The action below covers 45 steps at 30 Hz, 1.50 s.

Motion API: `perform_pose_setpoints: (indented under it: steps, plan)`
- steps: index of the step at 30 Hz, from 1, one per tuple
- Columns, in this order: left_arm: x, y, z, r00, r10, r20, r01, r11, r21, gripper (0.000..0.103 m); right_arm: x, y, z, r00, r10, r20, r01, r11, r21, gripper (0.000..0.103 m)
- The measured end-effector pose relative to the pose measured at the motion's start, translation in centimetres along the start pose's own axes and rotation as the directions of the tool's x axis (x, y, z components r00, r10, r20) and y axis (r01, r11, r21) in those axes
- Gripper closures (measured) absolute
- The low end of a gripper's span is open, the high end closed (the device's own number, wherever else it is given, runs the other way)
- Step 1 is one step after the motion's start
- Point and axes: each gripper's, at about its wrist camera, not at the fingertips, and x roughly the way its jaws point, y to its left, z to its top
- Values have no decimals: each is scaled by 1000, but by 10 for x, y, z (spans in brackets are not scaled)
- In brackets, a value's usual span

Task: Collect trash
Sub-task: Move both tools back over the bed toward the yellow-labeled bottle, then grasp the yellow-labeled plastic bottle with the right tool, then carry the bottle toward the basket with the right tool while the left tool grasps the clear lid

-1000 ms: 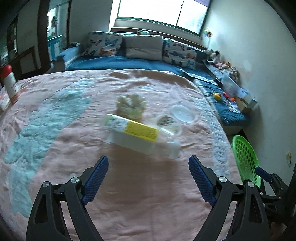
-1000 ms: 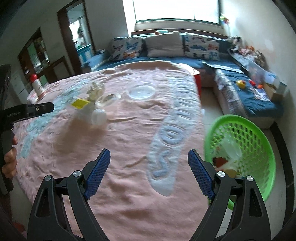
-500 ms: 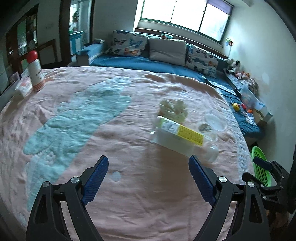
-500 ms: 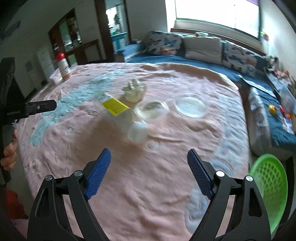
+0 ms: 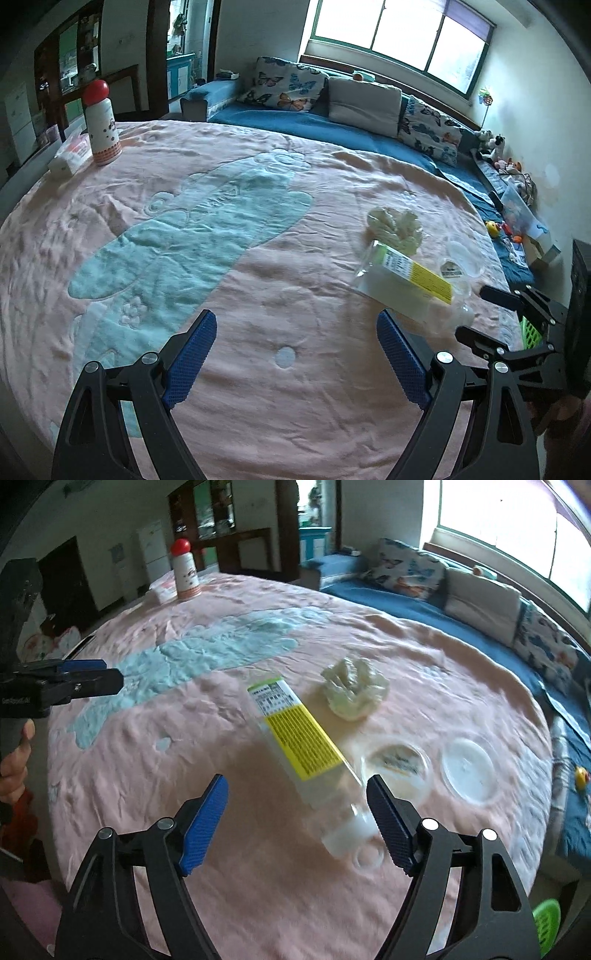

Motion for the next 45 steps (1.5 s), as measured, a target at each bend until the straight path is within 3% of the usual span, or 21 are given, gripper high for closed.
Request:
perform_pose_setpoints:
  steps: [16, 25, 28, 33, 45]
  plan:
    - [12, 26, 2, 1000, 20, -19, -21, 998, -51, 18, 63, 2, 34, 989, 60, -134, -84, 979, -185, 33]
    - [20, 33, 1, 999, 20, -34, -22, 998, -62, 18, 90, -2, 35, 981, 68, -184, -106, 974, -202, 35]
    - [24, 35, 1, 999, 20, -42, -23, 998, -64, 18, 94, -1, 34, 976, 91, -197, -130, 973, -192, 46]
    - [25, 35, 0, 999, 14, -43, -17, 998, -60, 18, 87, 4, 31, 979, 81, -185, -115, 977, -182, 53]
    - [33, -11, 2, 996, -76, -48, 79, 996, 48, 18, 9, -13, -8, 994, 61, -88, -56, 997, 52, 56]
